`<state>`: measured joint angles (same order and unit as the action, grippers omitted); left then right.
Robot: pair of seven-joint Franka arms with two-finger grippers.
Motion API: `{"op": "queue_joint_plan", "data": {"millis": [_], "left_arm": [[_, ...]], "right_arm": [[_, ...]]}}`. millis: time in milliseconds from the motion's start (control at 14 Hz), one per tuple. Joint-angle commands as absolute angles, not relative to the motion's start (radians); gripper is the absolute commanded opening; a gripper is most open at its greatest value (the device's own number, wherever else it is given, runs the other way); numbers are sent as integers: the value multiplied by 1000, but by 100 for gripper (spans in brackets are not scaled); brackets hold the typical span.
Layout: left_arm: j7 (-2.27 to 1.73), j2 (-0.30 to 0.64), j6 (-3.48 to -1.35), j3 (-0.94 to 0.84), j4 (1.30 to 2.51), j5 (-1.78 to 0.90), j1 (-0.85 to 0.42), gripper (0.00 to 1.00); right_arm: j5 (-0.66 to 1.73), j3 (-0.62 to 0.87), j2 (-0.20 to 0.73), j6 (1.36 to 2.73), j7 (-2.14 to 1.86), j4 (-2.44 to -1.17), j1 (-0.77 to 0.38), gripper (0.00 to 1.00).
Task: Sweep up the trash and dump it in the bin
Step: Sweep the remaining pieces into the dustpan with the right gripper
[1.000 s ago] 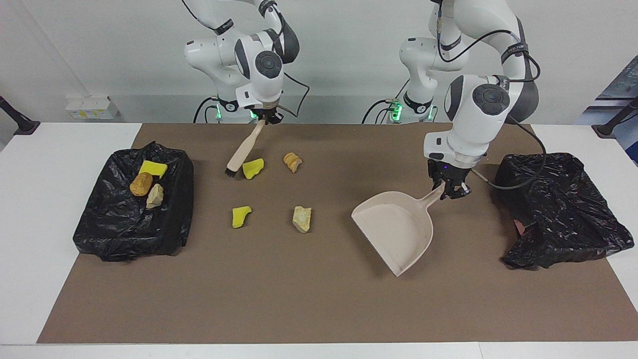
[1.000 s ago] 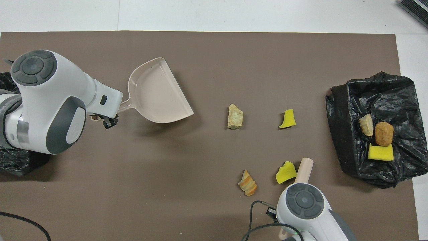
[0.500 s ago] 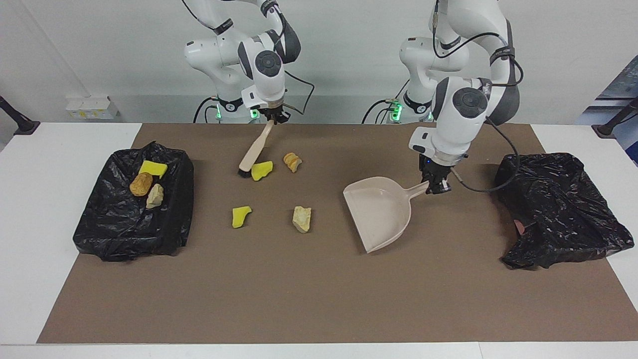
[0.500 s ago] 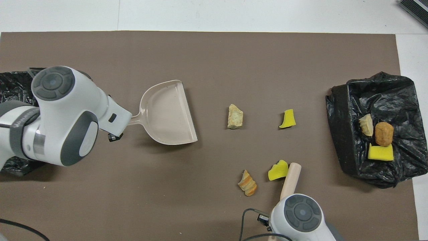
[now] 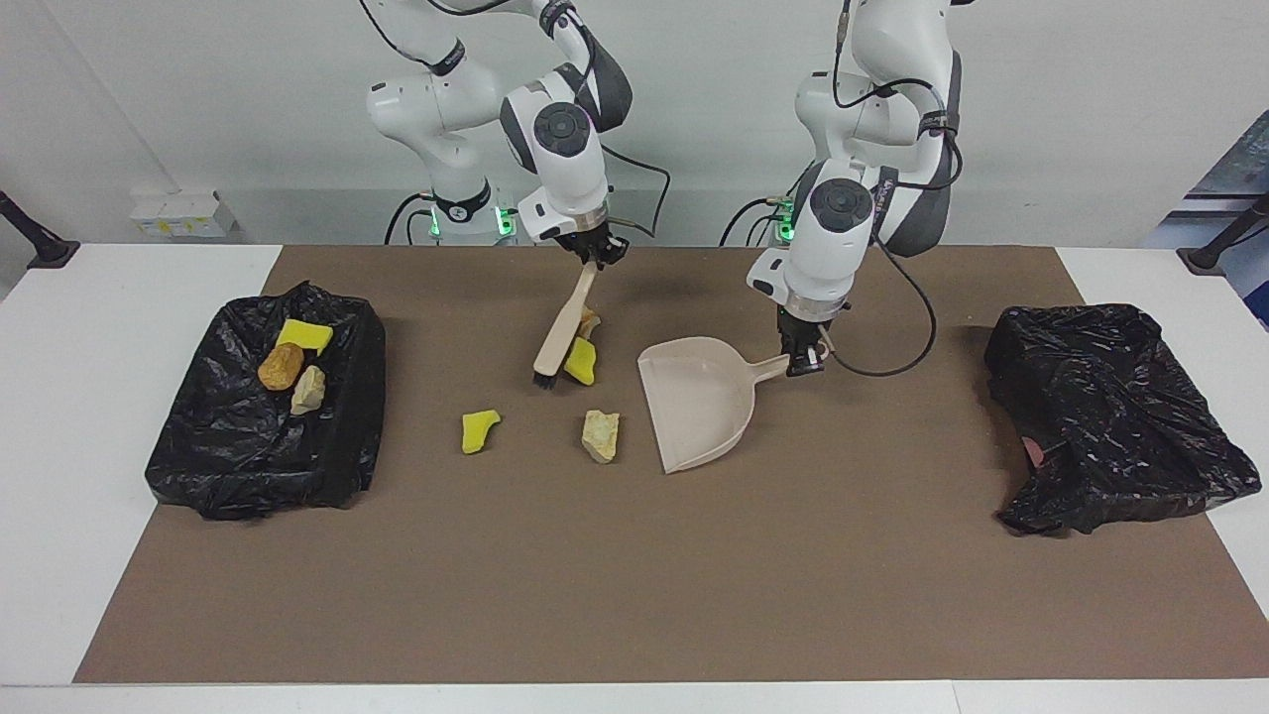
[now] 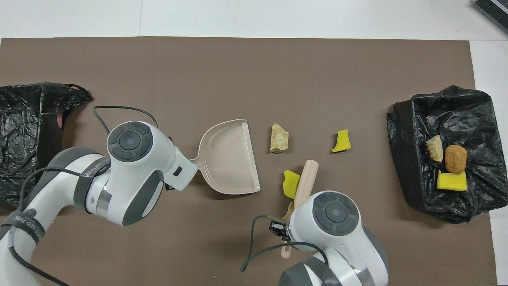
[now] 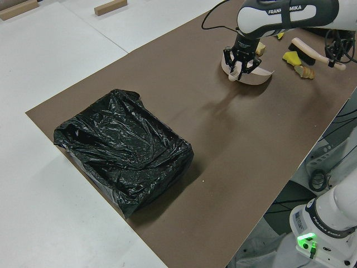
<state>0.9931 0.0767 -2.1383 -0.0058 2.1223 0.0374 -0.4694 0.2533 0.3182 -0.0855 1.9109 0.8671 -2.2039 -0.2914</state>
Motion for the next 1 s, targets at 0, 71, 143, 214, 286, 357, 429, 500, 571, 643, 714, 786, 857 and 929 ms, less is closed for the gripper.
{"op": "queue_joint_plan", "data": {"millis": [0, 71, 143, 214, 286, 357, 429, 500, 571, 643, 714, 786, 857, 929], "left_arm": [[986, 28, -2164, 8, 2191, 44, -518, 0], [985, 25, -2163, 8, 2197, 44, -531, 0], [982, 17, -2164, 8, 2206, 44, -534, 0], [982, 14, -2166, 8, 2210, 44, -537, 0], [980, 14, -2166, 8, 2210, 44, -540, 0], [971, 15, -2166, 8, 2210, 44, -540, 0], [942, 15, -2167, 8, 2210, 44, -538, 0], [913, 15, -2168, 8, 2210, 44, -538, 0], [882, 15, -2168, 8, 2209, 44, -538, 0], [841, 15, -2163, 9, 2210, 44, -538, 0], [800, 15, -2154, 9, 2209, 44, -538, 0], [763, 14, -2149, 9, 2209, 44, -538, 0], [734, 14, -2148, 9, 2209, 44, -540, 0], [715, 14, -2148, 9, 2209, 44, -540, 0]], "right_arm": [[128, 318, 55, 1768, 835, -1969, -262, 0], [71, 321, 78, 1729, 828, -1913, -238, 0], [14, 322, 103, 1691, 804, -1867, -221, 0], [-29, 319, 123, 1668, 770, -1841, -207, 0], [-69, 318, 126, 1666, 746, -1841, -184, 0], [-102, 319, 130, 1666, 715, -1845, -152, 0], [-116, 318, 135, 1673, 677, -1861, -109, 0], [-117, 319, 132, 1684, 632, -1880, -65, 0], [-117, 322, 123, 1695, 588, -1916, -16, 0], [-117, 321, 106, 1710, 522, -1957, 24, 0], [-118, 321, 85, 1729, 455, -1998, 56, 0], [-118, 321, 69, 1768, 404, -2040, 89, 0], [-118, 319, 72, 1798, 359, -2063, 97, 0], [-118, 321, 87, 1825, 339, -2072, 98, 0]]}}
